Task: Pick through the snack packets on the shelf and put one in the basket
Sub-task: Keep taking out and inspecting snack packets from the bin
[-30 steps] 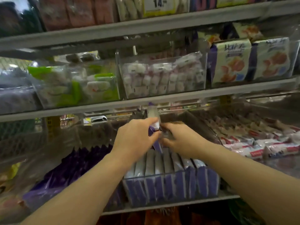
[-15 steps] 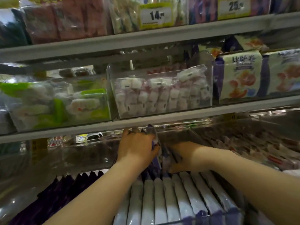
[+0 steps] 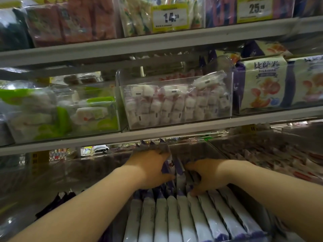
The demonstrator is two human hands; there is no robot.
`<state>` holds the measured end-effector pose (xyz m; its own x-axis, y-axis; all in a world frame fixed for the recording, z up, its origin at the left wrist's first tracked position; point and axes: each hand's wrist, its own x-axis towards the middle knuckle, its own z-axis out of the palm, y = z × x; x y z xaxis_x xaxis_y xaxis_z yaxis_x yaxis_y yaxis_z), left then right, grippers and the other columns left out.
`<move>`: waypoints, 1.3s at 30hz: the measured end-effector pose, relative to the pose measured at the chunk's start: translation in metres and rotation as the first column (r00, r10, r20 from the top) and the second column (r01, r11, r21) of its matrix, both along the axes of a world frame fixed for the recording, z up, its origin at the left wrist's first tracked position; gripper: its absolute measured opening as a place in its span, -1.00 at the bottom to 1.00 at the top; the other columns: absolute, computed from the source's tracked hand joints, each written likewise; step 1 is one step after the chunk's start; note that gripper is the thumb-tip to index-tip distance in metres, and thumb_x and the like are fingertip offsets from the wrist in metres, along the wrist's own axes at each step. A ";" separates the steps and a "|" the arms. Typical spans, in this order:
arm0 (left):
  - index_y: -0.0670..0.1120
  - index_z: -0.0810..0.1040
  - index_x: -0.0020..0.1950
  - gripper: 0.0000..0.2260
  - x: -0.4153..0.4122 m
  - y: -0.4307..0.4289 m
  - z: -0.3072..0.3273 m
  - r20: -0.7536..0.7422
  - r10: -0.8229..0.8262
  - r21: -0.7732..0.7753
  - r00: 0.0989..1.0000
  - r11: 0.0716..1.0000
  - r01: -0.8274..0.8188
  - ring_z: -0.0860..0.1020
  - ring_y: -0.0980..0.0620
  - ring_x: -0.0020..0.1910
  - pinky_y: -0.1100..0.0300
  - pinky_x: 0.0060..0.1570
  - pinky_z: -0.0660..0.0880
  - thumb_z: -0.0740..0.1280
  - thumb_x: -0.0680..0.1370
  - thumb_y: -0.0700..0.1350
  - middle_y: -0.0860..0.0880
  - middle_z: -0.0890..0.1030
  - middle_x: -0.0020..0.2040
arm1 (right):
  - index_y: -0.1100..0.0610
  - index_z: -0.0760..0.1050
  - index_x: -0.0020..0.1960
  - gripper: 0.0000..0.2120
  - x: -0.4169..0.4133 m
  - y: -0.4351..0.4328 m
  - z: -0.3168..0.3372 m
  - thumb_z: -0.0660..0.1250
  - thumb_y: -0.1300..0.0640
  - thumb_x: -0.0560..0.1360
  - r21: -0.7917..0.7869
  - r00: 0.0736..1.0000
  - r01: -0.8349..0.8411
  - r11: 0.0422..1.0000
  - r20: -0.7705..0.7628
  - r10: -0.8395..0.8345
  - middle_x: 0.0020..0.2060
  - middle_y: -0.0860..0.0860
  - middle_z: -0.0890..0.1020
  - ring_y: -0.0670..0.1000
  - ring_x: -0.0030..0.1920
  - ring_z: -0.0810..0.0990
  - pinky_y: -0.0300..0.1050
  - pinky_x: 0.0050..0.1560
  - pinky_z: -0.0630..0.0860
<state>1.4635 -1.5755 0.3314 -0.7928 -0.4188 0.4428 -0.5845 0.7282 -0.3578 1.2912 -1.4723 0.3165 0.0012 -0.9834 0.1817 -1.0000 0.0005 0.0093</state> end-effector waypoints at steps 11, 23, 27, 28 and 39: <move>0.12 0.43 0.40 -0.64 -0.013 0.002 -0.013 0.086 -0.179 -0.283 0.980 0.939 0.196 0.37 -0.05 0.40 0.03 0.26 0.32 0.16 0.62 0.14 0.09 0.43 0.43 | 0.15 0.58 0.14 -0.76 -0.002 -0.005 0.009 0.36 0.11 0.50 -0.012 1.000 0.007 1.000 0.016 -0.006 0.00 0.07 0.64 0.06 -0.04 0.58 -0.10 0.02 0.51; 0.18 0.41 0.40 -0.67 -0.013 -0.002 -0.018 0.089 -0.159 -0.337 0.983 0.924 0.180 0.34 -0.07 0.39 0.02 0.26 0.34 0.04 0.67 0.10 0.05 0.46 0.36 | 0.01 0.38 -0.46 -0.63 0.010 -0.015 0.006 0.34 0.08 0.51 -0.032 0.996 -0.014 0.999 -0.083 0.011 -0.47 -0.07 0.41 -0.08 -0.41 0.37 -0.12 -0.14 0.42; 0.16 0.45 0.36 -0.65 -0.012 0.002 -0.018 0.097 -0.109 -0.337 0.989 0.932 0.136 0.34 -0.07 0.39 0.01 0.26 0.34 0.09 0.63 0.16 0.05 0.47 0.35 | 0.06 0.58 -0.24 -0.80 0.008 -0.011 0.012 0.35 0.02 0.53 0.002 0.997 0.011 1.000 -0.082 -0.010 -0.42 -0.15 0.43 -0.09 -0.35 0.41 -0.20 -0.15 0.38; 0.15 0.45 0.36 -0.65 -0.012 0.002 -0.017 0.106 -0.098 -0.334 0.990 0.934 0.128 0.34 -0.07 0.39 0.00 0.26 0.34 0.12 0.62 0.16 0.05 0.47 0.35 | 0.06 0.62 -0.15 -0.83 0.007 -0.010 0.013 0.34 0.01 0.54 0.007 0.997 0.016 1.000 -0.079 -0.016 -0.41 -0.17 0.43 -0.12 -0.35 0.41 -0.24 -0.19 0.37; 0.12 0.47 0.36 -0.65 -0.010 0.001 -0.016 0.105 -0.099 -0.285 0.990 0.950 0.126 0.31 -0.08 0.41 -0.04 0.26 0.35 0.22 0.60 0.14 0.02 0.48 0.35 | 0.13 0.47 -0.27 -0.77 0.015 -0.012 -0.002 0.24 0.14 0.55 -0.078 0.981 0.069 0.995 -0.174 -0.081 -0.15 0.14 0.57 0.12 -0.16 0.53 -0.03 -0.06 0.50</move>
